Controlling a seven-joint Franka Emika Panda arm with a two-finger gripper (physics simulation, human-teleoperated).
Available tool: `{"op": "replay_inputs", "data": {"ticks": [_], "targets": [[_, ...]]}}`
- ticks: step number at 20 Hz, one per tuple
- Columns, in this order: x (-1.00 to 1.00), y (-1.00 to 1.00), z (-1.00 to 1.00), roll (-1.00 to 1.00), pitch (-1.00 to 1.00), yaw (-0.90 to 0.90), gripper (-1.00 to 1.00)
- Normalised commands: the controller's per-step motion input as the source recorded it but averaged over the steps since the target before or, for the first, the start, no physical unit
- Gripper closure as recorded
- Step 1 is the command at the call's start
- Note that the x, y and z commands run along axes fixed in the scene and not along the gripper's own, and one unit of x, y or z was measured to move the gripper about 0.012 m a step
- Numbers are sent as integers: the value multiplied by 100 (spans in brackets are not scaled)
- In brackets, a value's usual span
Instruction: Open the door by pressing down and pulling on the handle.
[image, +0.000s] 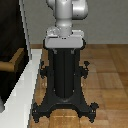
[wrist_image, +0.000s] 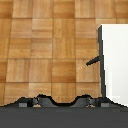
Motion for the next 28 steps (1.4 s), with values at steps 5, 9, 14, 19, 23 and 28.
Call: {"op": "replay_inputs", "data": {"ticks": [5,9,14,19,23,28], "targets": [[0,0,60,0,0,0,-100],[0,-50,25,0,0,0,-100],[0,-60,0,0,0,0,-100],[0,-80,0,0,0,0,-100],[0,-75,0,0,0,0,-100],[0,-60,0,0,0,0,-100]]}}
